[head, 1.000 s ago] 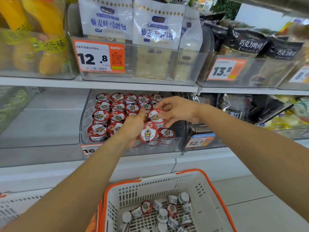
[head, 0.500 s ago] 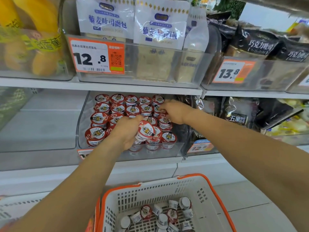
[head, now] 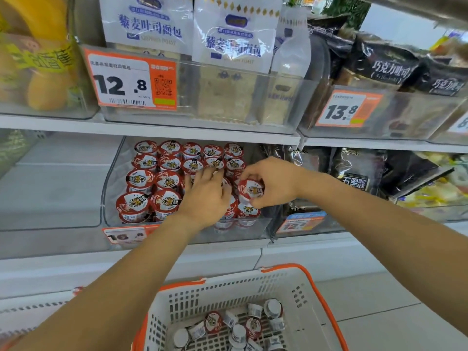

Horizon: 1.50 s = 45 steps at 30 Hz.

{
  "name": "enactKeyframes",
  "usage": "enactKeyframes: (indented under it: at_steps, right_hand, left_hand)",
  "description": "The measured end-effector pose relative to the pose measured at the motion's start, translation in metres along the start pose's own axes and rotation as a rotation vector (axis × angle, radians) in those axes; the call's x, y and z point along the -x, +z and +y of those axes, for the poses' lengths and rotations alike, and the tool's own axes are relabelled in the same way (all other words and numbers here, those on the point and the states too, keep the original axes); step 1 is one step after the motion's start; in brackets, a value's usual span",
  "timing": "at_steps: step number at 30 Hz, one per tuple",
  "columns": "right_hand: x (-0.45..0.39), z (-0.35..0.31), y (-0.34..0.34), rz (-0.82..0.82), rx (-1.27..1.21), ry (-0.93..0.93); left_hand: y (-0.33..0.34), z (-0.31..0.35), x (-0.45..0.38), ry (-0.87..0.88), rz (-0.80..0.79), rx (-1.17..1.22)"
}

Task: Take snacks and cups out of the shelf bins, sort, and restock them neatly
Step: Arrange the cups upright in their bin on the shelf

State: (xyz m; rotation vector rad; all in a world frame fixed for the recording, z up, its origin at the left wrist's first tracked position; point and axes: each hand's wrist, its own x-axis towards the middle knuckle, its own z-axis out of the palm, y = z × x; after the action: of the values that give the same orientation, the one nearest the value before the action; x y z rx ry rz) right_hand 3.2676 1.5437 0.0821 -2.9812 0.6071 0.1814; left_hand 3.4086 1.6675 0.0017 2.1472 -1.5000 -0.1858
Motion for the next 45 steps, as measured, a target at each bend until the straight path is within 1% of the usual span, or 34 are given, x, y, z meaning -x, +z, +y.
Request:
enactKeyframes:
  at_steps: [1, 2, 3, 5, 7, 10, 13, 16, 20, 24, 26, 28, 29, 31, 32, 33, 34, 35, 36, 37, 38, 39, 40, 41, 43, 45]
  right_hand:
    - [0.000, 0.001, 0.004, -0.060, 0.119, -0.020]
    - [0.001, 0.001, 0.009, -0.111, 0.209, -0.035]
    - [0.001, 0.002, 0.014, -0.146, 0.258, -0.046]
    - [0.002, 0.002, 0.021, -0.184, 0.285, -0.057]
    - [0.005, 0.005, 0.027, -0.195, 0.296, -0.058]
    - [0.010, 0.007, 0.033, -0.165, 0.326, -0.054]
    - [0.013, 0.001, 0.039, -0.160, 0.342, -0.014]
    - [0.014, -0.009, 0.053, -0.167, 0.416, 0.022]
    - [0.019, -0.013, 0.063, -0.106, 0.445, 0.040]
    - [0.023, -0.015, 0.063, -0.111, 0.398, 0.062]
    - [0.024, -0.019, 0.063, -0.097, 0.359, 0.086]
    - [0.026, -0.020, 0.066, 0.001, 0.264, 0.100]
    - [0.030, -0.020, 0.070, 0.103, 0.195, 0.091]
    - [0.044, -0.022, 0.081, 0.398, 0.075, 0.016]
    - [0.053, -0.023, 0.089, 0.559, 0.018, -0.044]
    - [0.063, -0.024, 0.099, 0.689, -0.043, -0.097]
    - [0.074, -0.023, 0.113, 0.755, -0.089, -0.135]
    - [0.085, -0.022, 0.128, 0.769, -0.125, -0.159]
    - [0.094, -0.021, 0.143, 0.735, -0.172, -0.149]
    - [0.101, -0.019, 0.162, 0.651, -0.252, -0.090]
    - [0.108, -0.017, 0.181, 0.519, -0.353, 0.019]
    - [0.114, -0.015, 0.200, 0.353, -0.447, 0.153]
    - [0.119, -0.011, 0.223, 0.166, -0.516, 0.273]
    - [0.126, -0.007, 0.246, -0.027, -0.554, 0.370]
    - [0.144, -0.003, 0.295, -0.354, -0.589, 0.476]
    - [0.166, -0.003, 0.342, -0.550, -0.592, 0.513]
  left_hand:
    - [0.002, -0.006, 0.001, 0.024, -0.086, -0.153]
    - [0.003, -0.009, 0.003, 0.032, -0.174, -0.235]
    - [0.004, -0.011, 0.004, 0.032, -0.244, -0.266]
    - [0.004, -0.013, 0.004, 0.037, -0.295, -0.280]
    - [0.004, -0.014, 0.003, 0.046, -0.311, -0.301]
    - [0.003, -0.015, 0.004, 0.051, -0.347, -0.339]
    - [0.001, -0.014, 0.005, 0.048, -0.357, -0.349]
    - [0.002, -0.012, 0.004, 0.031, -0.371, -0.354]
    - [0.003, -0.010, 0.002, 0.010, -0.369, -0.351]
    - [0.004, -0.011, 0.004, 0.002, -0.346, -0.337]
    - [0.003, -0.010, 0.007, -0.014, -0.281, -0.306]
    - [0.001, -0.005, 0.011, -0.016, -0.118, -0.225]
    - [-0.001, 0.000, 0.017, -0.004, 0.016, -0.156]
    - [-0.002, 0.013, 0.039, 0.084, 0.327, 0.050]
    - [0.001, 0.017, 0.057, 0.131, 0.446, 0.175]
    - [0.007, 0.021, 0.076, 0.166, 0.488, 0.283]
    - [0.017, 0.022, 0.096, 0.173, 0.462, 0.363]
    - [0.030, 0.021, 0.114, 0.148, 0.387, 0.415]
    - [0.048, 0.016, 0.127, 0.098, 0.283, 0.442]
    - [0.070, 0.008, 0.138, 0.030, 0.159, 0.455]
    - [0.095, -0.004, 0.146, -0.066, 0.014, 0.441]
    - [0.120, -0.015, 0.154, -0.166, -0.137, 0.398]
    - [0.145, -0.028, 0.164, -0.239, -0.283, 0.317]
    - [0.169, -0.041, 0.177, -0.274, -0.406, 0.235]
    - [0.208, -0.063, 0.206, -0.340, -0.616, 0.146]
    - [0.231, -0.078, 0.232, -0.388, -0.785, 0.167]
